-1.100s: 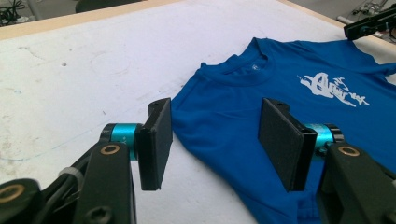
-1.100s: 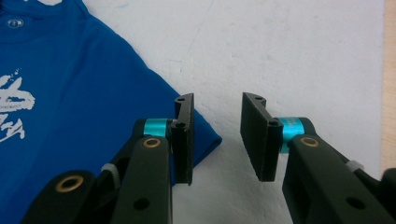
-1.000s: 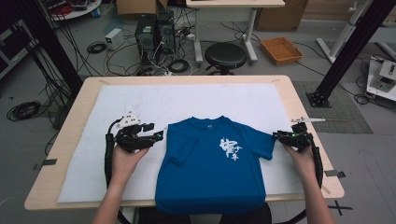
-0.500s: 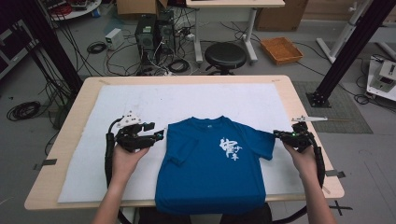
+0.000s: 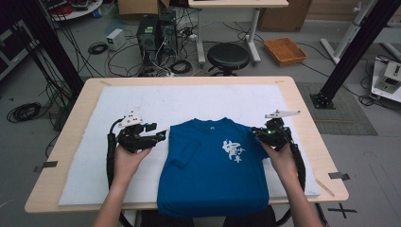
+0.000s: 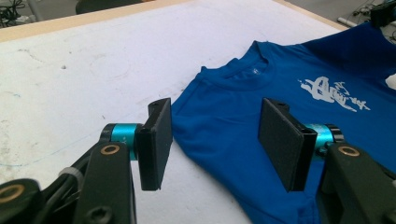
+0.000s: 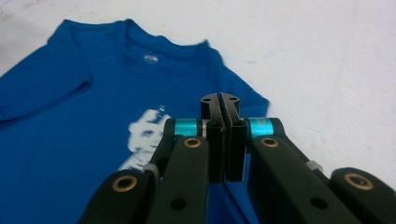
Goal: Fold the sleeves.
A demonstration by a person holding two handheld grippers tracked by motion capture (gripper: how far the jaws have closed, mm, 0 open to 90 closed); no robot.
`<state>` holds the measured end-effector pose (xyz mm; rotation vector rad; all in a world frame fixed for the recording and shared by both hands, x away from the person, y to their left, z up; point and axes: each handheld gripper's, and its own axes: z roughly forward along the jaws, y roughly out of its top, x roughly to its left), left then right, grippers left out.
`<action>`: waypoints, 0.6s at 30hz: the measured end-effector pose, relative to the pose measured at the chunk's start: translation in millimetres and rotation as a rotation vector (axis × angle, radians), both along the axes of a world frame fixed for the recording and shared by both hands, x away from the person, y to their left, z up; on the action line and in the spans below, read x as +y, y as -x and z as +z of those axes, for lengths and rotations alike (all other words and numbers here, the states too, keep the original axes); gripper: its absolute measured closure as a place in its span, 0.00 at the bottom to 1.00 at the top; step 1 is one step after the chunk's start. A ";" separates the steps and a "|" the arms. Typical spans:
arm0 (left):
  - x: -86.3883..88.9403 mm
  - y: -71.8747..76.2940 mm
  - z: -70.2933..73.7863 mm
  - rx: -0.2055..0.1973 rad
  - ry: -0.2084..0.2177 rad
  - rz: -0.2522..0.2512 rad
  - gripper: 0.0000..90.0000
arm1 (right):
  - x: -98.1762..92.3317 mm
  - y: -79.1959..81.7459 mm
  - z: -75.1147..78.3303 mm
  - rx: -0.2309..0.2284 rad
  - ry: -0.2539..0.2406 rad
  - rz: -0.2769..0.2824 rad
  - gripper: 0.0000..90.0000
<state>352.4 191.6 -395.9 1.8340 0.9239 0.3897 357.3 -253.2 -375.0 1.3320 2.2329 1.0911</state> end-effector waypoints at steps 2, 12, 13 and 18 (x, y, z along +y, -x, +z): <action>-1.1 -0.3 -0.3 0.000 0.001 -0.004 0.50 | 11.3 -0.7 -2.2 0.010 0.009 0.005 1.00; -8.6 -2.2 -2.8 0.007 -0.011 -0.020 0.50 | 51.9 -5.4 -13.6 0.005 0.032 0.035 0.99; -9.1 -2.1 -2.7 0.007 -0.011 -0.024 0.50 | 54.4 -6.6 -14.7 0.003 0.035 0.038 0.99; -9.4 -1.6 -2.3 -0.001 -0.005 -0.020 0.50 | 52.2 -8.9 -18.1 -0.012 0.005 0.063 0.81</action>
